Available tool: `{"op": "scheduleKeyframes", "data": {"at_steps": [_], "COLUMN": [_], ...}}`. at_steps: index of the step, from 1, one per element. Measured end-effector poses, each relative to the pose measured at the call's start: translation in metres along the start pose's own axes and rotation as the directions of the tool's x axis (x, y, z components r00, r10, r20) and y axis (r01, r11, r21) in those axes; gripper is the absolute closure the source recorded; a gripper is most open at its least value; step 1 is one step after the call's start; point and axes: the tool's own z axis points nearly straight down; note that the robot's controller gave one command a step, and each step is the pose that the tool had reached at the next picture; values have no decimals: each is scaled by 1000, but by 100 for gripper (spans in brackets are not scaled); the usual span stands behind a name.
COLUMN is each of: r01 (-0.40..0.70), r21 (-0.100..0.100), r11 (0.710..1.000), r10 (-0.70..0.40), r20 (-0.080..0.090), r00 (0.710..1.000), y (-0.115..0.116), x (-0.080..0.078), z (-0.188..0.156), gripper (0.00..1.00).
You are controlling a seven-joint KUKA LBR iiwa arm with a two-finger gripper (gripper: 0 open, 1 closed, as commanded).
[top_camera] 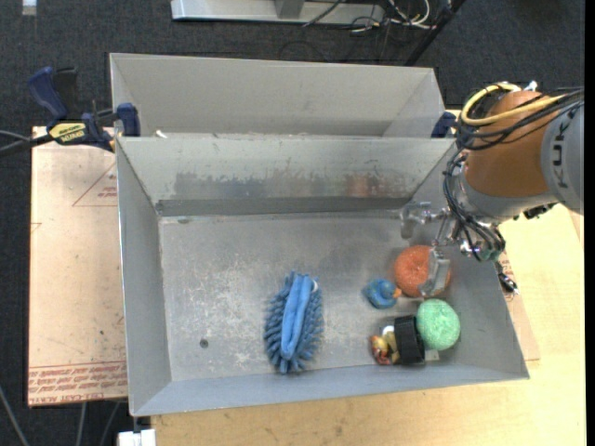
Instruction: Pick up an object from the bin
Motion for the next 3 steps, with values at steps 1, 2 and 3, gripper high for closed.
{"op": "scheduleKeyframes", "data": {"at_steps": [1,2,3], "r01": [37,242,242], "r21": [-1,0,0], "r11": [999,970,970], "r10": [-37,-242,-242], "r20": [-8,3,3], "r00": [999,970,970], "y": [10,-10,-10], "x": [6,12,12], "z": [40,39,39], "gripper": [0,100,100]}}
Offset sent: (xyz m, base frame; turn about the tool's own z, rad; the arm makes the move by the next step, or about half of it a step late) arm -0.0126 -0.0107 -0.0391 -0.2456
